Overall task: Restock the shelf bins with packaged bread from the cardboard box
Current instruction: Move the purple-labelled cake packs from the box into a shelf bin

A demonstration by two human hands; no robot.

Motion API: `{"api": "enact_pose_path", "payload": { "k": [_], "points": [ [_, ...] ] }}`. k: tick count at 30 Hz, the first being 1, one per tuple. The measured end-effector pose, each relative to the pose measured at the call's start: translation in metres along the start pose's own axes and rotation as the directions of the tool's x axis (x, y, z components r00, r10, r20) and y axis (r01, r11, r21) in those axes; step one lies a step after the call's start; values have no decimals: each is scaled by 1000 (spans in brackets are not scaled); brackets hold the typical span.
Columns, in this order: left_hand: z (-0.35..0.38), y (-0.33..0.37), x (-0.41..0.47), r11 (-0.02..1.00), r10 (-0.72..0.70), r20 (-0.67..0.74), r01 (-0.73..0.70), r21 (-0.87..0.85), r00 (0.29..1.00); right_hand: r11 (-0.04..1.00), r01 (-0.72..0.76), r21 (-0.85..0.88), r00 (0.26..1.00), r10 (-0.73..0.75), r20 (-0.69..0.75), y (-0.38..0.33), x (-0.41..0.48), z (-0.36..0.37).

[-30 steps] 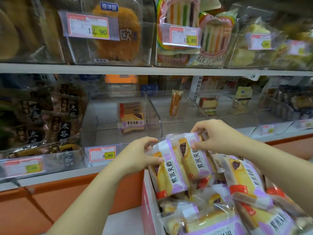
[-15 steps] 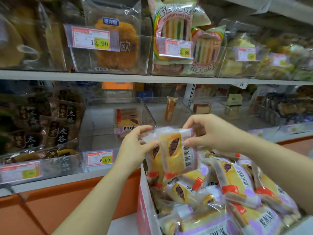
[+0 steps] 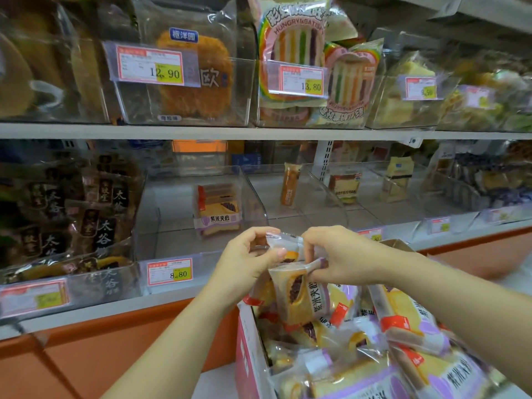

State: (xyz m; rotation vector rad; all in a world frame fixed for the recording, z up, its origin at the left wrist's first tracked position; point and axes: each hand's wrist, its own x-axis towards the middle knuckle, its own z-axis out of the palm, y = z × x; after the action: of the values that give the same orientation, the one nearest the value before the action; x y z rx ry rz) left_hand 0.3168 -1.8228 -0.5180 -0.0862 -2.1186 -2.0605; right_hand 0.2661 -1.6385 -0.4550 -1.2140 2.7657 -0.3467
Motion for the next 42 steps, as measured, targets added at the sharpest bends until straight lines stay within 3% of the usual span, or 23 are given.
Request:
{"api": "enact_pose_path", "payload": {
  "k": [8, 10, 11, 14, 16, 23, 29, 31, 35, 39, 42],
  "points": [
    [-2, 3, 3, 997, -33, -4, 33, -66, 999, 953, -101, 285, 978, 148, -148, 7, -8, 0],
    [-4, 5, 0, 1000, -7, 34, 7, -4, 999, 935, -128, 331, 966, 193, -171, 10, -10, 1],
    [-4, 7, -2, 994, 28, 63, -35, 105, 998, 928, -136, 348, 957, 213, -195, 10, -10, 2],
    [-7, 7, -10, 828, 69, 214, -176, 533, 974, 893, -126, 433, 919, 269, -287, 10, -12, 1],
    [-9, 9, -14, 721, 73, 247, -222, 657, 966, 852, -75, 518, 900, 282, -333, 8, -13, -1],
    [-27, 32, -11, 693, 251, 90, -244, 679, 964, 788, 140, 599, 867, 194, -458, -12, 3, -13],
    [-66, 55, 12, 486, 367, 58, -244, 839, 929, 721, 201, 663, 899, 133, -417, -16, 47, -12],
    [-79, 57, 23, 416, 376, 37, -204, 886, 926, 728, 189, 659, 919, 106, -381, -14, 67, -8],
    [-99, 47, 44, 303, 305, 24, -120, 945, 952, 852, 92, 516, 947, 85, -309, -6, 105, 5],
    [-112, 24, 66, 328, 156, -4, -48, 944, 988, 931, 18, 365, 974, 65, -215, 4, 133, 21],
    [-117, 6, 84, 288, 49, -16, 2, 958, 999, 969, -10, 247, 982, 56, -183, 17, 146, 31]
  ]
}}
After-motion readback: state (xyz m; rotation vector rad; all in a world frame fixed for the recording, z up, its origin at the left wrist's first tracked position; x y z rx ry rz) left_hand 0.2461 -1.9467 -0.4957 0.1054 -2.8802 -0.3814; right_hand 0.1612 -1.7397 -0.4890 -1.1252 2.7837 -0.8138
